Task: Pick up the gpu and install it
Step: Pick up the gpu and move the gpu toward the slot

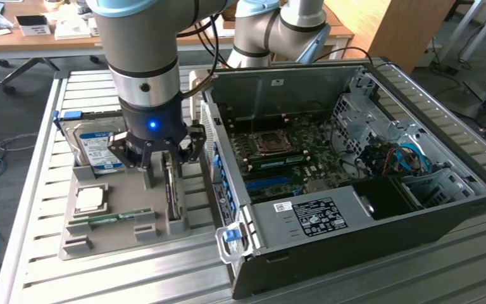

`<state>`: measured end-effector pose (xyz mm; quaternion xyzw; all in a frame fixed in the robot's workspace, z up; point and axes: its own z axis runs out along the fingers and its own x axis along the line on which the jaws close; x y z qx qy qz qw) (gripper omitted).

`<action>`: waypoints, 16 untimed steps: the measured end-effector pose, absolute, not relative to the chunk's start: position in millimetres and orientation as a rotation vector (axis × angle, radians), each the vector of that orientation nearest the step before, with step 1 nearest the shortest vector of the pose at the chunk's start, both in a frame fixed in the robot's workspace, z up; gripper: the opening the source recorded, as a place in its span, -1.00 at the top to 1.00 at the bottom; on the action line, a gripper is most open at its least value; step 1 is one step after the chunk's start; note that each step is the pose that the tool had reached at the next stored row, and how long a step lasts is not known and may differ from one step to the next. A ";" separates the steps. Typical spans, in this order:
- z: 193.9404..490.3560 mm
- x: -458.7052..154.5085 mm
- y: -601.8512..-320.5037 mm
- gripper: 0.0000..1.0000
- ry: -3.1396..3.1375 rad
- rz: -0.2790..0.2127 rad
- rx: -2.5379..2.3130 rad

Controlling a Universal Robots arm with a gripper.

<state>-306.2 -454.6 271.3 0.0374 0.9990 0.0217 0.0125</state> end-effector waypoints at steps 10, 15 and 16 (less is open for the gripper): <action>265.2 -306.2 -454.6 -0.06 3.114 0.068 0.116; 257.5 -306.2 -454.6 -0.06 3.114 0.068 0.116; 256.2 -306.2 -454.6 -0.06 3.114 0.068 0.116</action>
